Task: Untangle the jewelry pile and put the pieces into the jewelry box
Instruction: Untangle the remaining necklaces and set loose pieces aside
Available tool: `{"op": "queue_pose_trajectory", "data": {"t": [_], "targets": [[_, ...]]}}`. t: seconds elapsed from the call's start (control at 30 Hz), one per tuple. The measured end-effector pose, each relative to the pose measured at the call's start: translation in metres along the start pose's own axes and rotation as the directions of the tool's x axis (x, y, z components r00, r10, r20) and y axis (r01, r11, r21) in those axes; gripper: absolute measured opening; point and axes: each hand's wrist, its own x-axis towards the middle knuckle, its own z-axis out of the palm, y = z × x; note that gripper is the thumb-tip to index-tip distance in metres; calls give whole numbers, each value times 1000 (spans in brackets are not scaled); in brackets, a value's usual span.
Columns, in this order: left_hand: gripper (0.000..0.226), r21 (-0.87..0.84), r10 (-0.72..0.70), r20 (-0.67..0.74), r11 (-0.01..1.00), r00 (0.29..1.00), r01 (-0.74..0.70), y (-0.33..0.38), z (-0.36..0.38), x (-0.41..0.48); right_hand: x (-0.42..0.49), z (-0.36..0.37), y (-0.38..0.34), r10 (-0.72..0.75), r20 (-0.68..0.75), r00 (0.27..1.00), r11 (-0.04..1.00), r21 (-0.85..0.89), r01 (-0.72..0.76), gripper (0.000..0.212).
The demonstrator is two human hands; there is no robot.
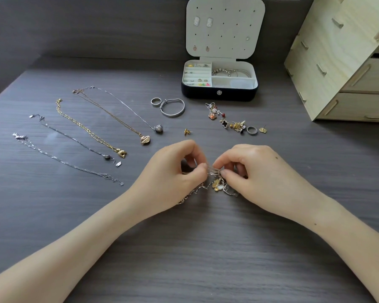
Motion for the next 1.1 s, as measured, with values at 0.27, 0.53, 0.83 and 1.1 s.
{"op": "queue_pose_trajectory", "data": {"t": [0.27,0.53,0.83,1.1], "targets": [[11,-17,-8,-10,1000,1000,8,2,0,0,0,-1,0,77,6,997,995,63,-77,21],[9,17,33,9,999,999,-33,1,-1,1,3,-1,1,111,54,992,969,214,-120,24],[14,-9,89,67,996,994,-88,-1,-1,0,6,-2,1,127,100,987,964,223,-147,18],[12,-21,71,138,997,988,-69,-1,1,0,7,-2,-1,205,120,971,883,405,-237,16]]}}
